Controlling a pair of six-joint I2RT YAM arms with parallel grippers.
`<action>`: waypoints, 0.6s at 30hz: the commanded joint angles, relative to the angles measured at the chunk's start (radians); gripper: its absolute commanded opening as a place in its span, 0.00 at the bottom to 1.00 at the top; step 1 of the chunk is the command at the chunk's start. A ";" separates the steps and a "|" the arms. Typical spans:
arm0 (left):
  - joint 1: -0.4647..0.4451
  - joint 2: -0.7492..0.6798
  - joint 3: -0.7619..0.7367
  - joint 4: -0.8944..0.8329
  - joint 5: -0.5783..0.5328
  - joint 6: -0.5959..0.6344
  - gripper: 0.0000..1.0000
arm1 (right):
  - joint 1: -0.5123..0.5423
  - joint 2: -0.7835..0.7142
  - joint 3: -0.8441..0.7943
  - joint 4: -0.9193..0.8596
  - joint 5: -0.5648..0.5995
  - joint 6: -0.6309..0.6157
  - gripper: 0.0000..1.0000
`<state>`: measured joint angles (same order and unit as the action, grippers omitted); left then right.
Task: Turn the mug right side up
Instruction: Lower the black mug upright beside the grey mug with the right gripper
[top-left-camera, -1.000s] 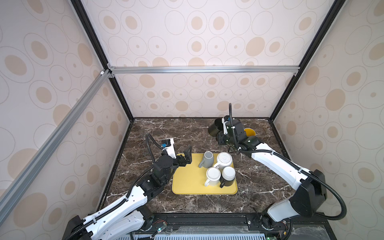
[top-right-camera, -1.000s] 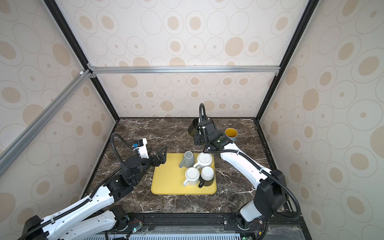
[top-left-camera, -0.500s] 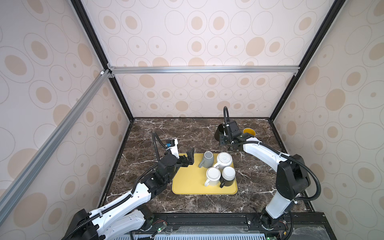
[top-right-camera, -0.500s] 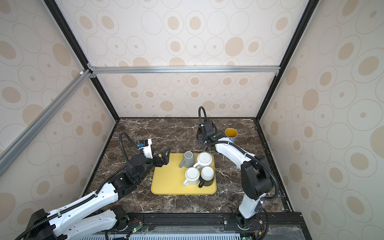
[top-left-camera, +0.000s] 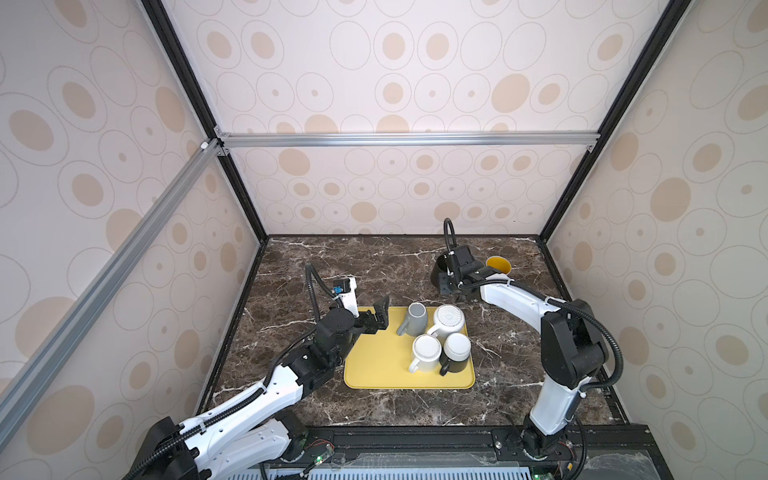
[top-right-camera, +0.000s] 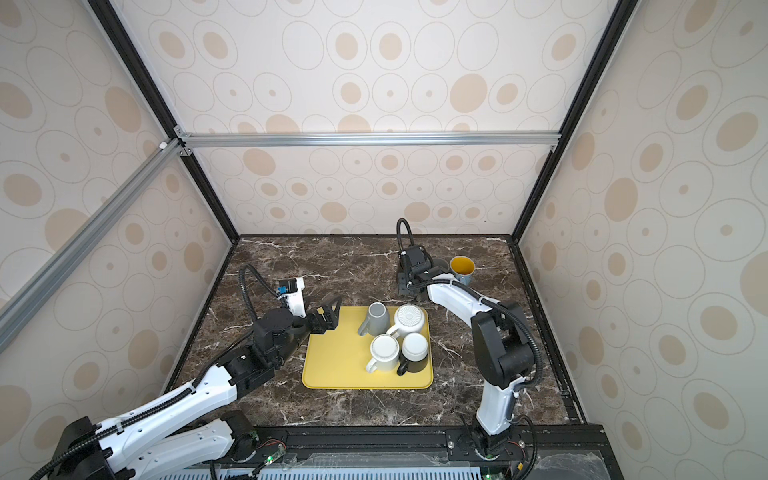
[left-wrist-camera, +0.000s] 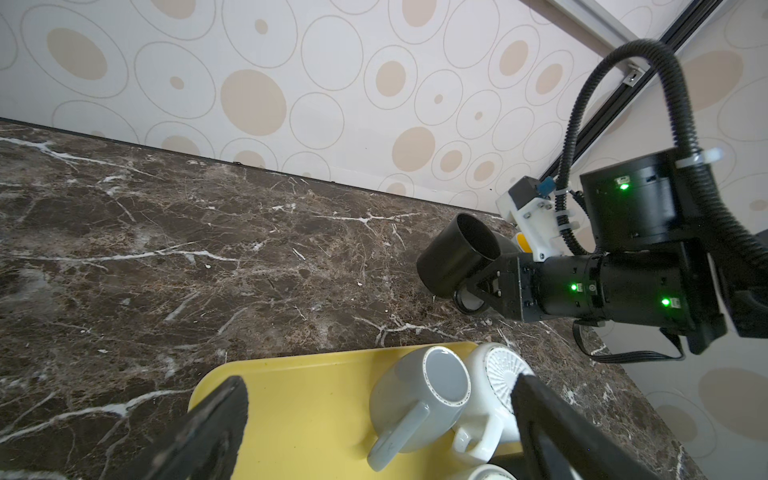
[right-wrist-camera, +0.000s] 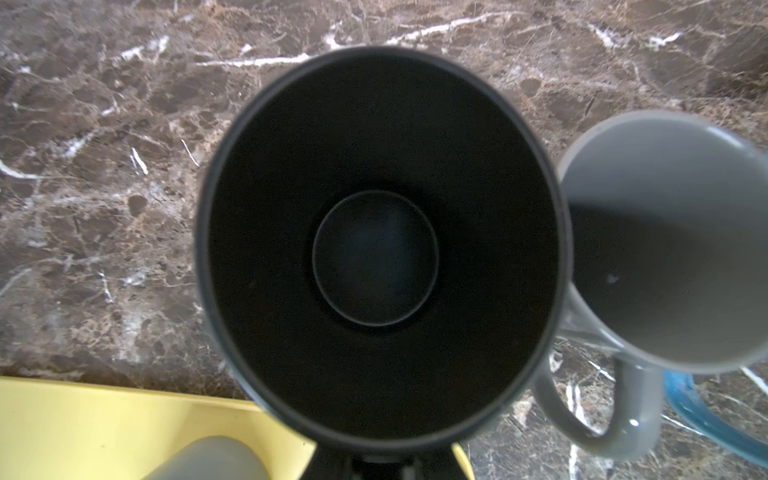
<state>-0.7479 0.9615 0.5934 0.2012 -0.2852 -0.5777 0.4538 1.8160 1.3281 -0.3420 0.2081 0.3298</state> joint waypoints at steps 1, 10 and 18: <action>0.004 0.003 0.034 0.016 0.001 0.022 1.00 | -0.005 0.000 0.033 0.074 0.038 -0.014 0.00; 0.003 0.014 0.025 0.032 0.001 0.019 1.00 | -0.008 0.041 0.046 0.061 0.063 -0.027 0.00; 0.005 0.022 0.019 0.040 0.002 0.019 1.00 | -0.008 0.067 0.055 0.050 0.069 -0.028 0.00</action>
<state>-0.7471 0.9821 0.5934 0.2161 -0.2810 -0.5777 0.4492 1.8912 1.3319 -0.3309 0.2405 0.3138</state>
